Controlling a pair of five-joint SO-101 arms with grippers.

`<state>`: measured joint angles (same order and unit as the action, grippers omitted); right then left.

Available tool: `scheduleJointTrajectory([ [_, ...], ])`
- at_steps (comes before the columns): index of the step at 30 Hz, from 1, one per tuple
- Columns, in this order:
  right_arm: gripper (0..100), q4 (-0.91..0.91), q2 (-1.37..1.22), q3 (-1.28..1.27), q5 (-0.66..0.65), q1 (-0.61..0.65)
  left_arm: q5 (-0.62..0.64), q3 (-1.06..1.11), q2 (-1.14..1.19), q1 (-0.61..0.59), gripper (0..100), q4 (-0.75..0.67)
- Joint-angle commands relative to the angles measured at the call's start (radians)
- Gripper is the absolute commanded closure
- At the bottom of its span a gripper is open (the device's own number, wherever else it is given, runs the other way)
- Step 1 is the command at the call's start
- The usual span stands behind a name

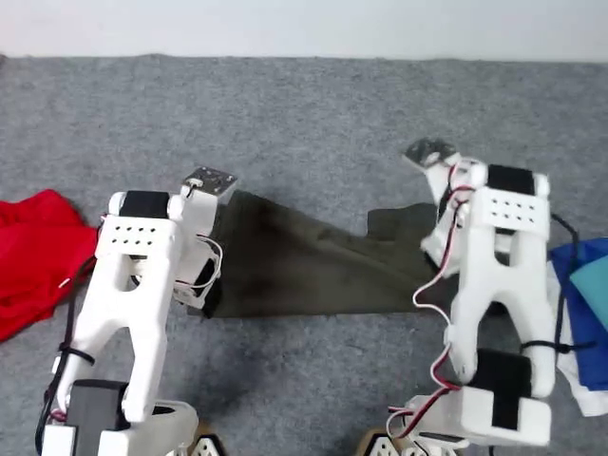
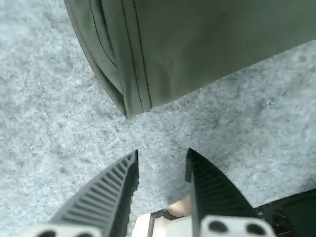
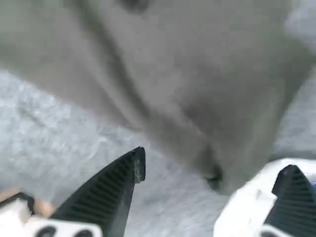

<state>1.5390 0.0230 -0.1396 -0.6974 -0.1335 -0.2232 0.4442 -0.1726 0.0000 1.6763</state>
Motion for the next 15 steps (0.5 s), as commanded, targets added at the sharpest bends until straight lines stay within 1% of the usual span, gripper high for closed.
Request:
scheduleJointTrajectory([
  [1,59.7,0.065,-0.053,0.074,0.025,0.038,-0.018,-0.002,-0.034,0.003,85,-0.003],
  [5,59.7,0.163,-0.116,0.08,0.026,0.035,-0.017,-0.002,-0.034,0.005,85,-0.005],
  [9,59.7,0.186,-0.116,0.074,0.018,-0.007,-0.014,0.039,-0.034,0.071,85,-0.04],
  [12,59.7,0.214,-0.116,0.074,0.018,-0.01,-0.012,0.113,-0.034,0.126,85,-0.123],
  [15,59.7,0.213,-0.119,0.074,0.018,-0.01,-0.012,0.194,-0.034,0.14,85,-0.25],
])
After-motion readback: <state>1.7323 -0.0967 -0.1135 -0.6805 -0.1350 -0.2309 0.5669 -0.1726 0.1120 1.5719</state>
